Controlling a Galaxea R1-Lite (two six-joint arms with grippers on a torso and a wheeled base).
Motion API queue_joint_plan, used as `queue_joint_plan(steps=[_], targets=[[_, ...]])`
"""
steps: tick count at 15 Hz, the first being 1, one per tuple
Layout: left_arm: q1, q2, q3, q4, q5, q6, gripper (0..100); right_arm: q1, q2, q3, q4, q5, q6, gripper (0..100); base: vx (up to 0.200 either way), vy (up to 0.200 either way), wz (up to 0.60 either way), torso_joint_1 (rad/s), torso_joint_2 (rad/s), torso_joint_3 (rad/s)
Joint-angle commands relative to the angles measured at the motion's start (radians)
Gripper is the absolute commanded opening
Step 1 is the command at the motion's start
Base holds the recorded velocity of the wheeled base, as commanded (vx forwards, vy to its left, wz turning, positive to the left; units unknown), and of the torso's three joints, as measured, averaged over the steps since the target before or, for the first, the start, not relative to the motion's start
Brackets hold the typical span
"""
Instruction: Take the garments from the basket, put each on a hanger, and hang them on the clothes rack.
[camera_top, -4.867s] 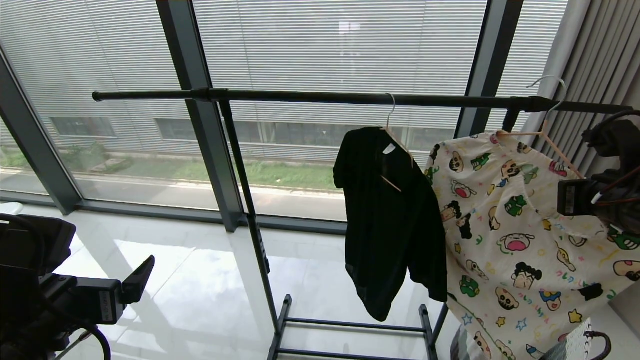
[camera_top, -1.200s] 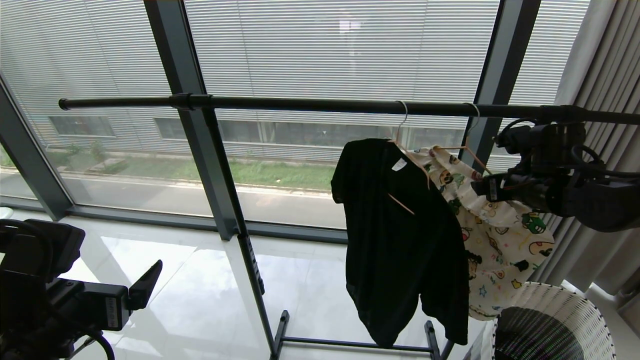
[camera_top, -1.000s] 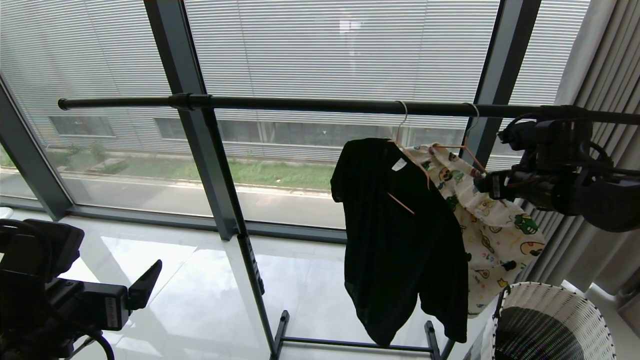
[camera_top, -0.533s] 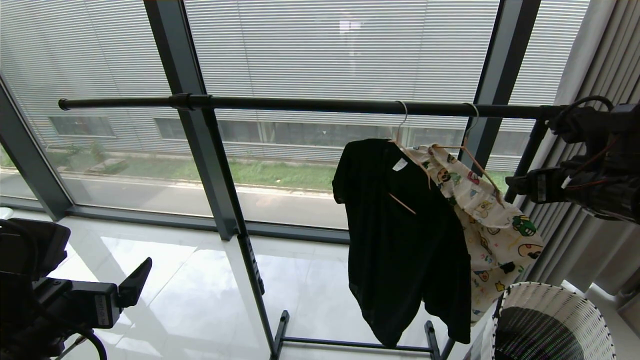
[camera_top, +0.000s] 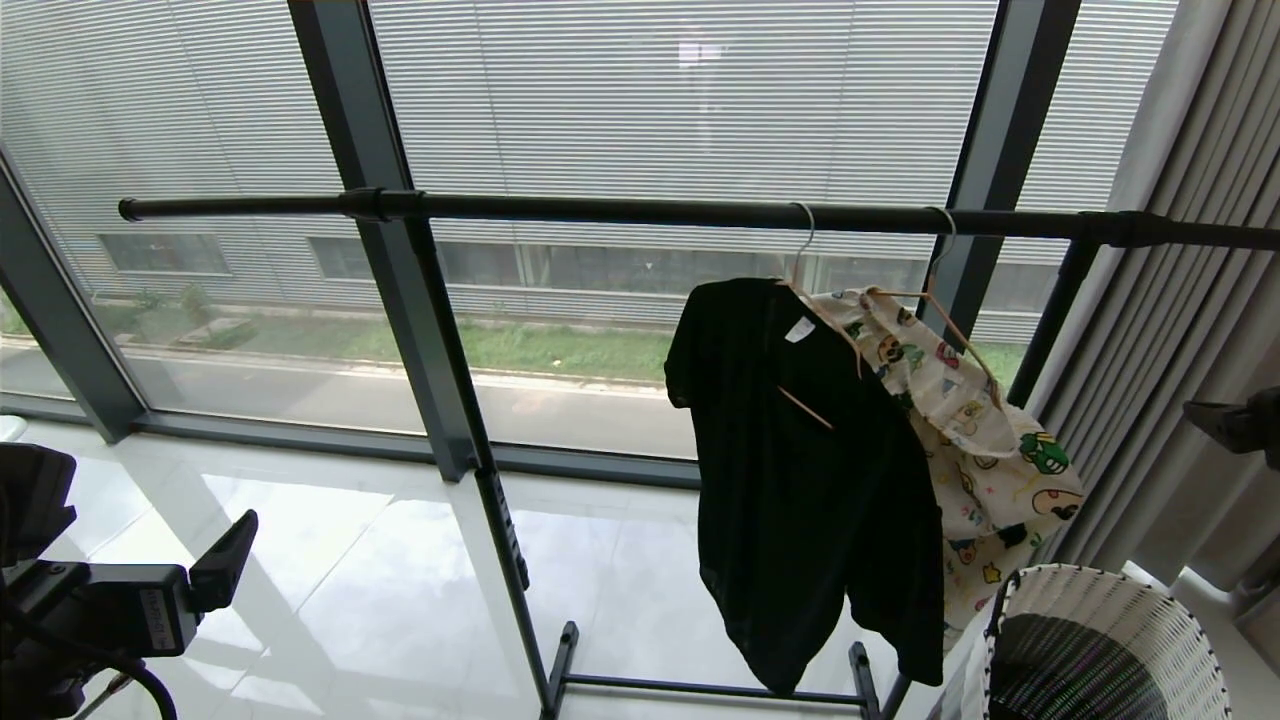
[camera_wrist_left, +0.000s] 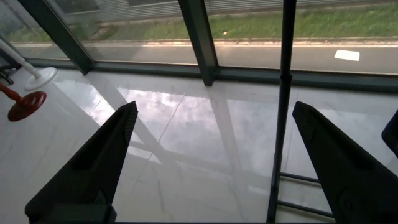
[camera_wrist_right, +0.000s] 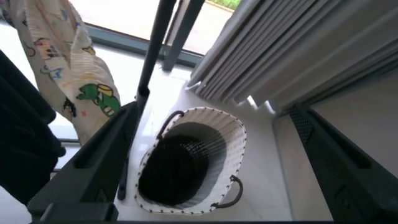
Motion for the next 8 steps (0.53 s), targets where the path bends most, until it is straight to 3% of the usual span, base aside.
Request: queue_joint_plan(steps=[1,5,8], targets=[[0.000,-0.010,-0.001,-0.001,0.000,0.000,100,-0.021,-0.038,0.045,-0.037,-0.001,-0.001,100,0.000,0.000,0.00,0.000,0.00,0.000],[0.002,-0.010,0.005,-0.001,0.002,-0.001,100,-0.019,-0.037,0.083,-0.132,0.020,-0.014,100,0.000,0.000,0.00,0.000,0.00,0.000],[0.014,-0.010,0.011,-0.001,0.000,-0.003,100,-0.019,-0.032,0.095,-0.133,0.027,-0.027,100,-0.200,0.000,0.00,0.012,0.00,0.001]])
